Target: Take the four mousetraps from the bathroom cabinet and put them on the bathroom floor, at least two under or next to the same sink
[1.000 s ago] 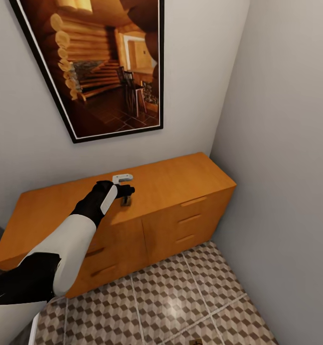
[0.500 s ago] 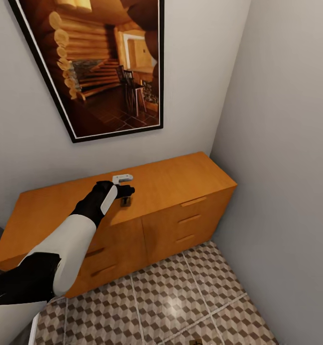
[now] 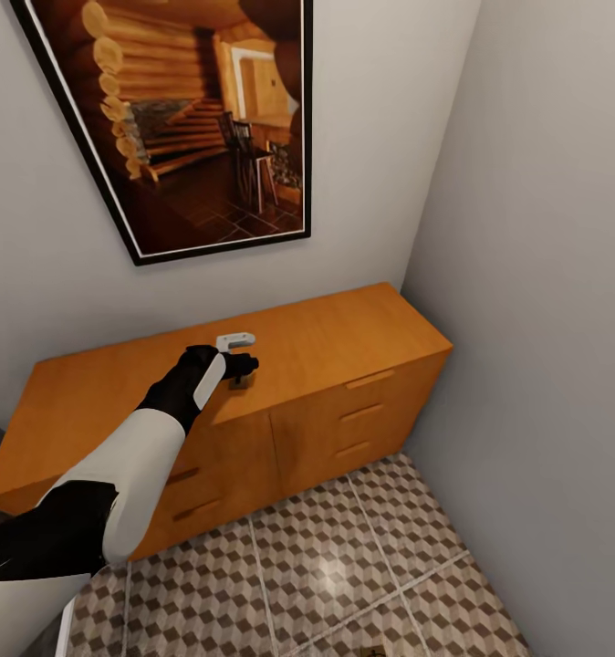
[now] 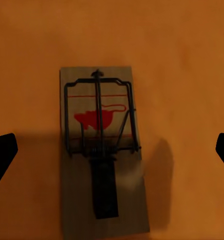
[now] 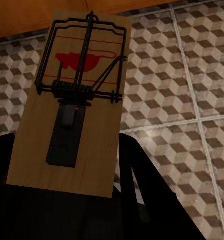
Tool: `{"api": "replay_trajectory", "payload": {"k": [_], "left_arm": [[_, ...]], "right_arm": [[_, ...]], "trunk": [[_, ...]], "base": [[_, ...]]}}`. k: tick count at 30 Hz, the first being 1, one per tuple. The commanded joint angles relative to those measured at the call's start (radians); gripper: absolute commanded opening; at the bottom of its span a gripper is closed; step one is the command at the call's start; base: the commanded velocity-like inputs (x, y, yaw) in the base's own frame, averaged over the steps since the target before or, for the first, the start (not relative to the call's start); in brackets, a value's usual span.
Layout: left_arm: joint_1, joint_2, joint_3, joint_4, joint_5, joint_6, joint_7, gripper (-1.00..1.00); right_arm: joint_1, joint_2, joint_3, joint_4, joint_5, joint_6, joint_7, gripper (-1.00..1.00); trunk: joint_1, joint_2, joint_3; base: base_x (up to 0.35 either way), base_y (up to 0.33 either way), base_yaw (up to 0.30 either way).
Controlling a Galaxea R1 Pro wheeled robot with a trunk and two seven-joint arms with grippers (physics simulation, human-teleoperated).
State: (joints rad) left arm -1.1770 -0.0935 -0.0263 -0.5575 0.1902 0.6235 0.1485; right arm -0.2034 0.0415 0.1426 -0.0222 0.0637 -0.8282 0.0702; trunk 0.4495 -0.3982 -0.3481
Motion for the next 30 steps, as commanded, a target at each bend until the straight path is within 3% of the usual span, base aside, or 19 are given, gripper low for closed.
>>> {"api": "replay_trajectory", "payload": {"k": [1,30], "left_arm": [[-0.001,0.0,-0.003,-0.001,0.011,0.004,0.008,1.0],[0.0,0.0,-0.003,0.002,0.009,0.004,0.008,1.0]], "right_arm": [[-0.001,0.0,-0.003,0.001,0.002,-0.003,0.005,-1.0],[-0.001,0.0,-0.003,0.001,0.002,-0.003,0.005,-1.0]], "trunk": [[0.0,-0.002,-0.003],[0.0,-0.002,-0.044]], "base": [[0.0,0.0,0.0],[0.0,0.0,0.0]]}}
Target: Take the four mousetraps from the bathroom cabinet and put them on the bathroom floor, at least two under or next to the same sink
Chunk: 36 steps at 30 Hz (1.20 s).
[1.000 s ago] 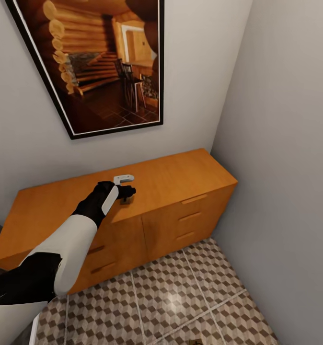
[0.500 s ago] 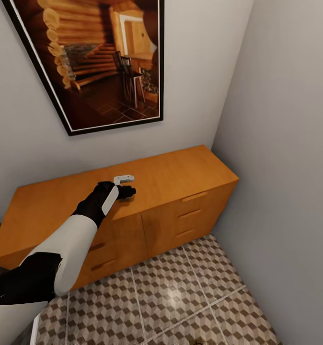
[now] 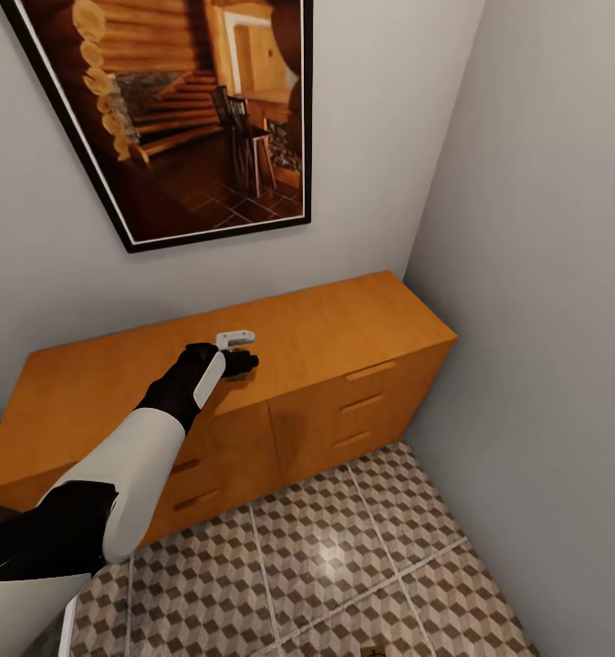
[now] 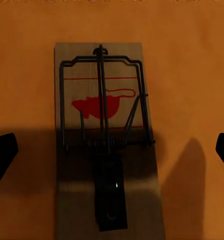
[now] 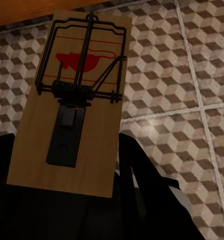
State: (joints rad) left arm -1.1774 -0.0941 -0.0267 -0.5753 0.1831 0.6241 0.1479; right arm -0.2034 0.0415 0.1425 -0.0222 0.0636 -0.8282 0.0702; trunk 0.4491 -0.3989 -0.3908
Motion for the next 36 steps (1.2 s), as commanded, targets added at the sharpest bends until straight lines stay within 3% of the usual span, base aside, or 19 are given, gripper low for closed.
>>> {"api": "replay_trajectory", "payload": {"k": [1,36], "left_arm": [[0.0,0.001,-0.002,0.021,0.016,0.003,0.009,1.0],[0.0,0.001,-0.002,0.064,0.014,0.003,0.01,1.0]], "right_arm": [[-0.001,0.0,-0.003,0.001,0.002,-0.003,0.005,-1.0],[-0.001,0.0,-0.003,0.001,0.002,-0.003,0.005,-1.0]], "trunk": [[0.001,-0.001,-0.002],[0.001,-0.001,-0.003]], "base": [[0.0,0.0,0.0],[0.0,0.0,0.0]]}}
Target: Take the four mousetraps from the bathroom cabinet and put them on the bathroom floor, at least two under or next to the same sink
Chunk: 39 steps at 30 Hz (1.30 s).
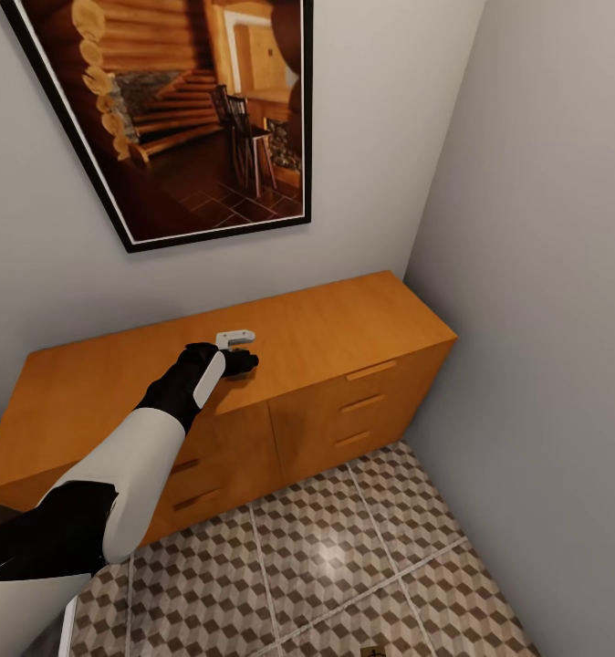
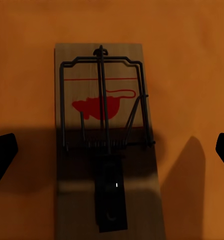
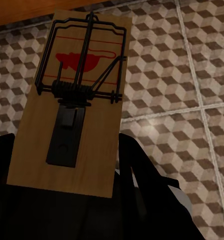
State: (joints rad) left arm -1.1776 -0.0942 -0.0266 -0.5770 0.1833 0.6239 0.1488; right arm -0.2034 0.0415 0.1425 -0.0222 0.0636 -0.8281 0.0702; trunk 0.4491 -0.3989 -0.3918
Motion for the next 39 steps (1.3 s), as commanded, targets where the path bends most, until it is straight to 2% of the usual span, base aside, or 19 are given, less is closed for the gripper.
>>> {"api": "replay_trajectory", "payload": {"k": [1,37,38,39], "left_arm": [[0.0,0.001,-0.003,0.067,0.013,0.004,0.01,1.0],[0.0,0.001,-0.003,0.082,0.011,0.002,0.008,1.0],[0.0,0.001,-0.003,0.082,0.011,0.002,0.008,-1.0],[0.0,0.001,-0.003,0.083,0.011,0.002,0.008,-1.0]], "right_arm": [[-0.001,0.0,-0.003,0.001,0.002,-0.003,0.005,-1.0],[-0.001,0.0,-0.003,0.001,0.002,-0.003,0.004,-1.0],[-0.001,0.0,-0.003,0.001,0.002,-0.003,0.004,-1.0],[-0.001,0.0,-0.003,0.001,0.002,-0.003,0.005,-1.0]], "trunk": [[0.001,-0.001,-0.002],[0.001,-0.001,-0.002],[0.001,-0.001,-0.002],[0.001,-0.001,-0.002]], "base": [[0.0,0.0,0.0],[0.0,0.0,0.0],[0.0,0.0,0.0],[0.0,0.0,0.0]]}}
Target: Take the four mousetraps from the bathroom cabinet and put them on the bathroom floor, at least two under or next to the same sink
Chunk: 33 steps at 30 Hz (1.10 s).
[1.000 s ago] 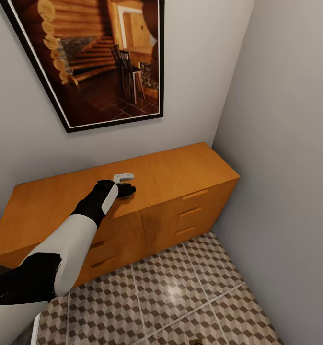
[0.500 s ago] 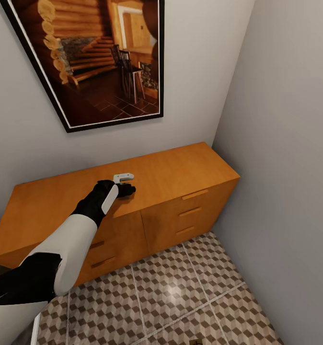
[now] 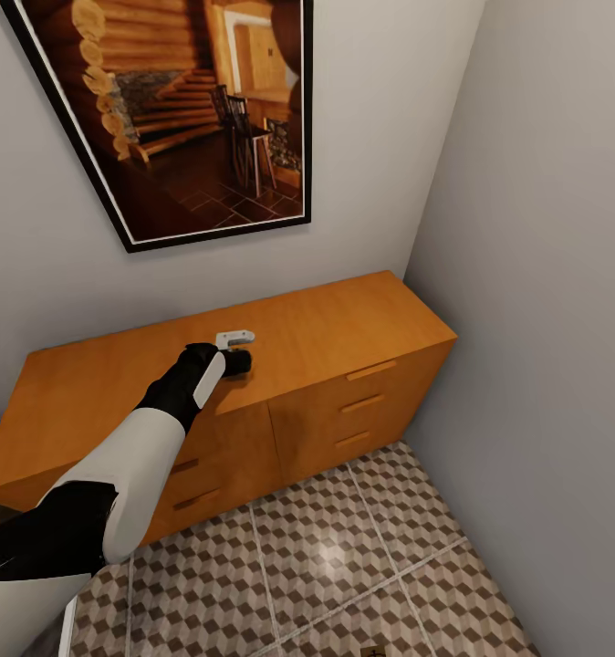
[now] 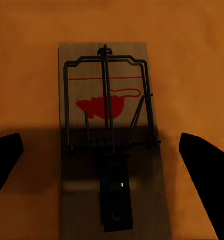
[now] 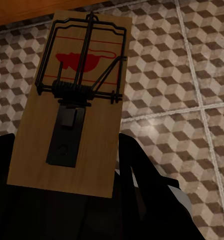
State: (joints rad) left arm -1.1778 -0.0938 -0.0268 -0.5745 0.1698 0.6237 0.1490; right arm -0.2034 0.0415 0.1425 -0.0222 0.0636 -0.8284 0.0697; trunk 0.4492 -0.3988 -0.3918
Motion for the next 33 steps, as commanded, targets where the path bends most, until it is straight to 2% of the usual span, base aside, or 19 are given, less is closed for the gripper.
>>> {"api": "replay_trajectory", "payload": {"k": [1,22,33], "left_arm": [[0.0,0.0,-0.002,0.081,0.025,0.002,0.008,-1.0],[0.001,0.0,-0.002,0.075,0.025,0.003,0.006,-1.0],[0.0,0.0,-0.002,-0.021,0.025,0.009,0.009,-1.0]], "right_arm": [[-0.001,0.0,-0.003,0.001,0.002,-0.003,0.005,-1.0],[-0.001,0.0,-0.003,0.001,0.002,-0.003,0.005,-1.0],[-0.001,0.0,-0.003,0.001,0.003,-0.003,0.005,-1.0]], "trunk": [[0.001,-0.001,-0.002],[0.001,-0.001,-0.002],[0.001,-0.001,-0.002]], "base": [[0.0,0.0,0.0],[0.0,0.0,0.0],[0.0,0.0,0.0]]}}
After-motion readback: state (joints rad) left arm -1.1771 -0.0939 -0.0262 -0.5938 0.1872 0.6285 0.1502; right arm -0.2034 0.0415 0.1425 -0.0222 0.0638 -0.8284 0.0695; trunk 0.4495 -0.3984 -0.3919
